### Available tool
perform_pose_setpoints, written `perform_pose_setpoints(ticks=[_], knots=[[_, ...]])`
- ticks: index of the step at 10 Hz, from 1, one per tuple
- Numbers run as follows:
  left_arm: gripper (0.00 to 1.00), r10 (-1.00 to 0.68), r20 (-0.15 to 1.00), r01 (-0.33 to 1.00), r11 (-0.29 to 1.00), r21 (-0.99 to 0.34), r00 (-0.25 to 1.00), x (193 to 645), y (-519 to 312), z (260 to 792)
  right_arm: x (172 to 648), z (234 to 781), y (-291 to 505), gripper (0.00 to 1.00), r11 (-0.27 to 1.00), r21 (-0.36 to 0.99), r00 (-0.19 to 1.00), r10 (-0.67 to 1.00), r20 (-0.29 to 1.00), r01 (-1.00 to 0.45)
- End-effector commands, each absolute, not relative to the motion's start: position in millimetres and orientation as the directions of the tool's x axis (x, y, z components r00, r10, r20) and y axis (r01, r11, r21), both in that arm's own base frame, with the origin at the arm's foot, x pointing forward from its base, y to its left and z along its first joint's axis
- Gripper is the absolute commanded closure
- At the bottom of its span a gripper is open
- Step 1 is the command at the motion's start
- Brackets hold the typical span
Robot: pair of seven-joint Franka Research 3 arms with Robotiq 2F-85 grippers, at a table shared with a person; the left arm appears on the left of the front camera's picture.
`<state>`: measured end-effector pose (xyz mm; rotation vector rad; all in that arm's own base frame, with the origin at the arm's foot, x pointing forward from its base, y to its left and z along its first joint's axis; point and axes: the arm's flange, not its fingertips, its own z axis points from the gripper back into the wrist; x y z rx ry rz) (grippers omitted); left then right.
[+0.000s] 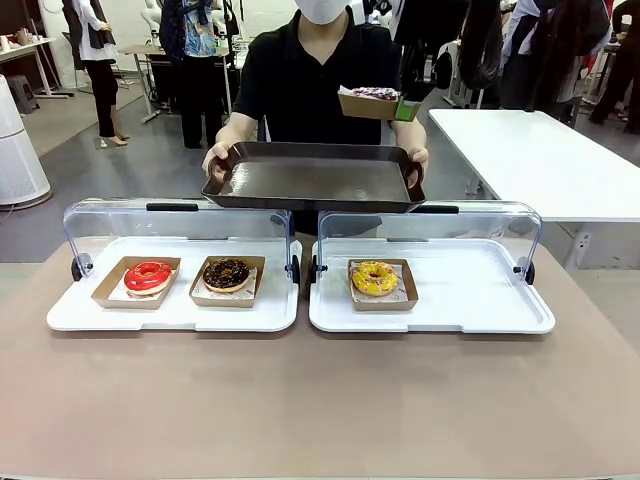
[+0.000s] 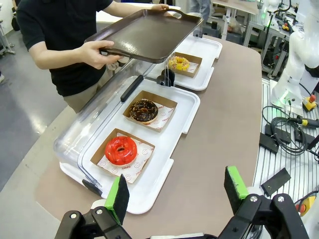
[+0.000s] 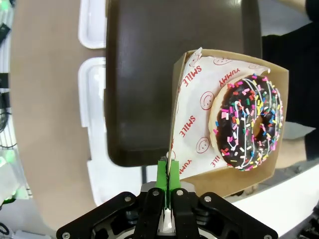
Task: Provide the desired donut to the person.
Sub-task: Place the picked Paper togo box onto the Handle tray extended by the person.
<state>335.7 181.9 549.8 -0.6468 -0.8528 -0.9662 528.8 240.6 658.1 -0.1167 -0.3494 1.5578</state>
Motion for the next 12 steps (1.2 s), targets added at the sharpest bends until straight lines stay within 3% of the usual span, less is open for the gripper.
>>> perform_pose_setpoints(ticks=[1,10,11,12], knots=[[0.00,-0.427,0.858,0.900,0.427,-0.086,0.284,336,183,550,551,639,236,0.98,-0.008,-0.316,-0.052,0.990,0.133,-0.949],[0.00,-0.427,0.858,0.900,0.427,-0.086,0.284,336,183,550,570,535,235,0.98,-0.030,-0.201,-0.063,0.985,0.161,-0.979],[0.00,-0.427,0.858,0.900,0.427,-0.086,0.284,336,183,550,570,534,236,0.39,-0.046,-0.197,-0.079,0.983,0.164,-0.979],[0.00,-0.427,0.858,0.900,0.427,-0.086,0.284,336,183,550,570,536,237,0.39,-0.040,-0.198,-0.074,0.983,0.167,-0.979]])
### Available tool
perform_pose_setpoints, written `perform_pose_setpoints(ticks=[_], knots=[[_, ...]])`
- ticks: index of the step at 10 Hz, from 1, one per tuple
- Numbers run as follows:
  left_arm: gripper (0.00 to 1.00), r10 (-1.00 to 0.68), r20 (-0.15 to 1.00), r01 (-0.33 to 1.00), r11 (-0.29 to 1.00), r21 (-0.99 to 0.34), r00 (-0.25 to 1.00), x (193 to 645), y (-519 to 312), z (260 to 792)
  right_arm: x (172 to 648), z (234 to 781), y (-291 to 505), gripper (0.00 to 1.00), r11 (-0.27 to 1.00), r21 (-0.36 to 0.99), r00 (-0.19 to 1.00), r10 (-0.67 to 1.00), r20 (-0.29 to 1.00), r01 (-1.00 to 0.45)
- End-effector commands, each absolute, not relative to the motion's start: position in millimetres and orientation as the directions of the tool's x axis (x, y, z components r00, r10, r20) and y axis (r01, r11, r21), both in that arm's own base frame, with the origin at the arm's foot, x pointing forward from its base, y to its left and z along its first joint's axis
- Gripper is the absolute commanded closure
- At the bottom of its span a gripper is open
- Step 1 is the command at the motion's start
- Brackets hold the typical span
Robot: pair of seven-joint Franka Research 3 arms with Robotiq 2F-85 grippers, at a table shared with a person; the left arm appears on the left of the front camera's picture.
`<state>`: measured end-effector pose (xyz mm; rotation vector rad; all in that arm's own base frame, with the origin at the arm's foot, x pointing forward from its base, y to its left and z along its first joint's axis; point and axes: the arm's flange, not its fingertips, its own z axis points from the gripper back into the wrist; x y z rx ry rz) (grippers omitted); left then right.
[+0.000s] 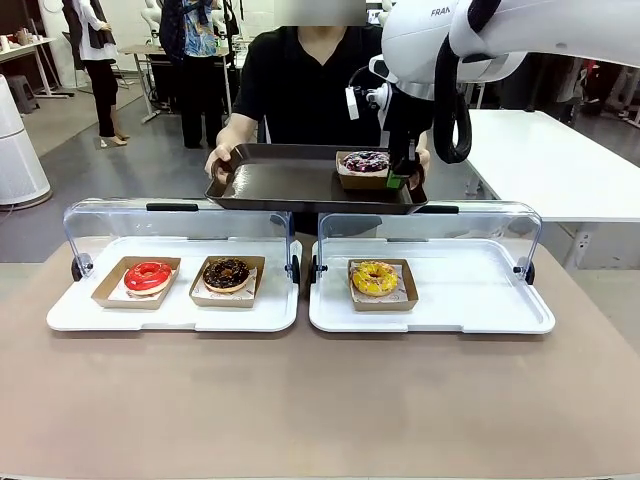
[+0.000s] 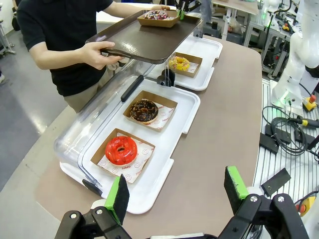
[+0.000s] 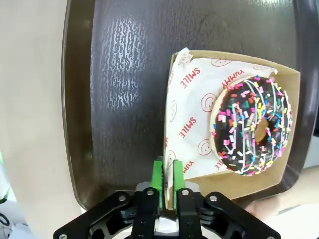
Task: Provide the desired donut to the person.
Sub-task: Place the picked Paper togo box onto the Handle tray extended by the person.
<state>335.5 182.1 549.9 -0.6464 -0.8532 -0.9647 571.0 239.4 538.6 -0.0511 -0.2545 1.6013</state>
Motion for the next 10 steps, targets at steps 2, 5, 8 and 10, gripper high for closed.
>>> perform_pose_setpoints(ticks=[2,5,8,10], knots=[[0.00,-0.427,0.858,0.900,0.427,-0.086,0.284,335.7,183.4,549.8,570.7,537.5,236.1,0.35,-0.041,-0.191,-0.073,0.984,0.164,-0.981],[0.00,-0.427,0.858,0.900,0.427,-0.086,0.284,335.7,183.4,549.8,571.5,538.8,233.6,0.00,-0.032,-0.179,-0.060,0.986,0.155,-0.983],[0.00,-0.427,0.858,0.900,0.427,-0.086,0.284,335.7,183.4,549.8,571.5,540.6,232.7,0.00,-0.030,-0.175,-0.058,0.986,0.155,-0.984],[0.00,-0.427,0.858,0.900,0.427,-0.086,0.284,335.7,183.4,549.8,573.1,543.6,232.6,0.00,-0.030,-0.177,-0.059,0.986,0.158,-0.984]])
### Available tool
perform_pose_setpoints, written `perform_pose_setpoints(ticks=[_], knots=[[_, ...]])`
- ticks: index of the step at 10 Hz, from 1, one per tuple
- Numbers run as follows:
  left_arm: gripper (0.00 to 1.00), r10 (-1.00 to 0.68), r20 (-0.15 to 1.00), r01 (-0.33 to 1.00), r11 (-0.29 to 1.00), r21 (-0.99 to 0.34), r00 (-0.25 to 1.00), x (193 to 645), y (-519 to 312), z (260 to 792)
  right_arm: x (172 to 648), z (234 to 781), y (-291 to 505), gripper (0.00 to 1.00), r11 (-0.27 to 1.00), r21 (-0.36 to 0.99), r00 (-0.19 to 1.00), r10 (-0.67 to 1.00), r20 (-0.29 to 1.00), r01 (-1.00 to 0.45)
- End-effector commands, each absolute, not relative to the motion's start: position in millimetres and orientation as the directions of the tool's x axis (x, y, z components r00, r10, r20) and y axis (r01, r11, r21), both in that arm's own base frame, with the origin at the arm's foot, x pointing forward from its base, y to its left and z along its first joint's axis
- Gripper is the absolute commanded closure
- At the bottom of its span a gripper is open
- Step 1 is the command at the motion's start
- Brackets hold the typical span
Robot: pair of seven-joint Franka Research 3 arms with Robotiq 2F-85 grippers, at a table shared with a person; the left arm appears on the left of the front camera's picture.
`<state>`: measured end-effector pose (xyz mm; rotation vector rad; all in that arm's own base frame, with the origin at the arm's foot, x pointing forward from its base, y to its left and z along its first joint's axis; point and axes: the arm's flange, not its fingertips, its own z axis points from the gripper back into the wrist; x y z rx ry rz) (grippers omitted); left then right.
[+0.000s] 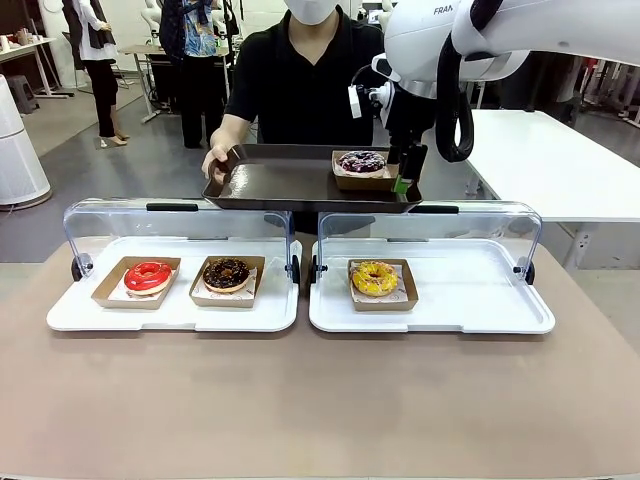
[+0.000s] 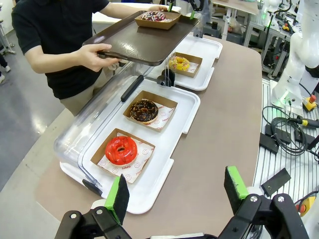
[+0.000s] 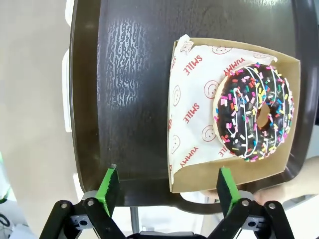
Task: Provide the desired donut to the person.
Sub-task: Place the picked Paper togo box onto the Handle tray extended by the person.
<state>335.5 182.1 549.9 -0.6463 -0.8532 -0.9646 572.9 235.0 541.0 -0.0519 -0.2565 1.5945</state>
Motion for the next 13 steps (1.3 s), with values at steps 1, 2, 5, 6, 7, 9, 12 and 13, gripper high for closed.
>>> perform_pose_setpoints(ticks=[1,2,5,6,7,9,12,13], knots=[[0.00,-0.427,0.858,0.900,0.427,-0.086,0.284,336,183,550,571,545,233,0.00,-0.027,-0.174,-0.054,0.986,0.157,-0.984],[0.00,-0.427,0.858,0.900,0.427,-0.086,0.284,336,183,550,559,558,231,0.00,0.006,-0.120,-0.009,0.992,0.127,-0.993],[0.00,-0.427,0.858,0.900,0.427,-0.086,0.284,336,183,550,465,640,174,0.00,0.030,-0.046,0.030,1.000,0.008,-0.998],[0.00,-0.427,0.858,0.900,0.427,-0.086,0.284,336,183,550,438,644,148,0.00,0.060,-0.051,0.060,0.998,0.005,-0.997],[0.00,-0.427,0.858,0.900,0.427,-0.086,0.284,336,183,550,408,638,117,0.00,0.072,-0.056,0.070,0.997,0.022,-0.996],[0.00,-0.427,0.858,0.900,0.427,-0.086,0.284,336,183,550,386,610,79,0.00,0.096,-0.101,0.091,0.994,0.056,-0.990],[0.00,-0.427,0.858,0.900,0.427,-0.086,0.284,336,183,550,385,569,42,0.00,0.158,-0.144,0.139,0.981,0.135,-0.977],[0.00,-0.427,0.858,0.900,0.427,-0.086,0.284,336,183,550,393,564,39,0.00,0.167,-0.136,0.149,0.979,0.136,-0.977]])
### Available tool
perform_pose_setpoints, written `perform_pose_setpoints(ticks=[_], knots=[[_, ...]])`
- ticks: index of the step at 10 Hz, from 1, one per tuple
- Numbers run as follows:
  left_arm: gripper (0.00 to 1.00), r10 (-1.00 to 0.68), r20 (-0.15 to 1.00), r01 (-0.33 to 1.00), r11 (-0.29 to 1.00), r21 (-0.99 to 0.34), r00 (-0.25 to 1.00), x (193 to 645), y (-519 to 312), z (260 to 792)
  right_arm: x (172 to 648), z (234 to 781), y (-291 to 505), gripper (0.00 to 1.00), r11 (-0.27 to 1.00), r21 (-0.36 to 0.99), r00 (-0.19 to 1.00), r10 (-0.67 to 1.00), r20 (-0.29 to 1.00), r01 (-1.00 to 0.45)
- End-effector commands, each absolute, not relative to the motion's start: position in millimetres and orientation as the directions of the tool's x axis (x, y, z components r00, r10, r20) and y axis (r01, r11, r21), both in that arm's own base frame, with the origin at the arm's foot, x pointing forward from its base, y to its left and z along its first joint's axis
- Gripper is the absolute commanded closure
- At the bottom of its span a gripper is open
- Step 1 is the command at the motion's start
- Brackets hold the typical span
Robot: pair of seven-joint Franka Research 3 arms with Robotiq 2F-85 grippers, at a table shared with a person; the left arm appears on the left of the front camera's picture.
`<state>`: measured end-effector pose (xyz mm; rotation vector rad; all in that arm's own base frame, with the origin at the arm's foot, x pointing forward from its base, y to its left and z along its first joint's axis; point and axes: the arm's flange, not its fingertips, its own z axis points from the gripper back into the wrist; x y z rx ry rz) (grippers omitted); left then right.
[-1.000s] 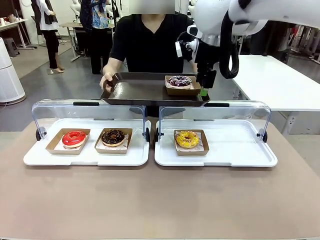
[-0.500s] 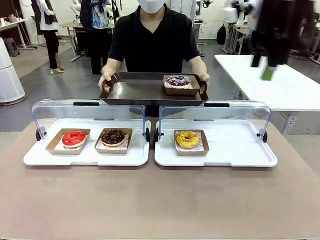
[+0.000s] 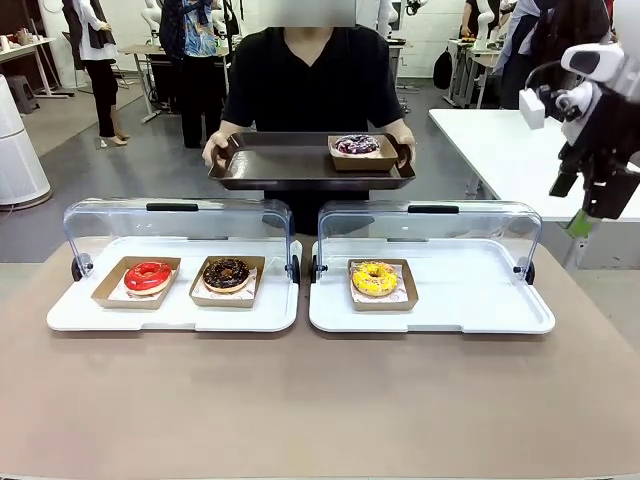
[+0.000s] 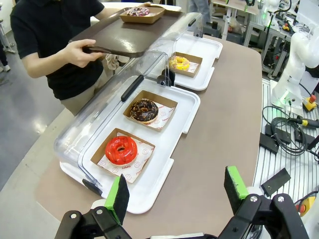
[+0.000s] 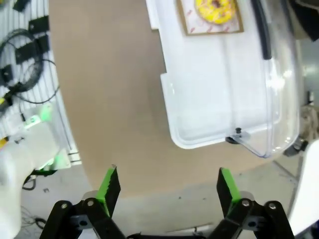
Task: Provide the desired donut to the person.
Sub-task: Place the picked Paper togo box onto the Handle tray extended by the person, then pick up and lift the Paper togo box containing the Donut pointed at by the person.
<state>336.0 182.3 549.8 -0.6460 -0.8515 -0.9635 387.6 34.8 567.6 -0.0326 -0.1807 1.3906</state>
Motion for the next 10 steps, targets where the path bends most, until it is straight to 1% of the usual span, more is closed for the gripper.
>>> perform_pose_setpoints(ticks=[1,2,3,10], knots=[[0.00,-0.427,0.858,0.900,0.427,-0.086,0.284,336,183,550,405,563,40,0.00,0.168,-0.145,0.149,0.980,0.130,-0.975],[0.00,-0.427,0.858,0.900,0.427,-0.086,0.284,336,183,550,429,562,44,0.00,0.165,-0.175,0.162,0.986,0.033,-0.971],[0.00,-0.427,0.858,0.900,0.427,-0.086,0.284,336,183,550,394,561,34,0.00,0.186,-0.136,0.171,0.979,0.112,-0.973],[0.00,-0.427,0.858,0.900,0.427,-0.086,0.284,336,183,550,394,561,34,0.00,0.186,-0.136,0.171,0.979,0.112,-0.973]])
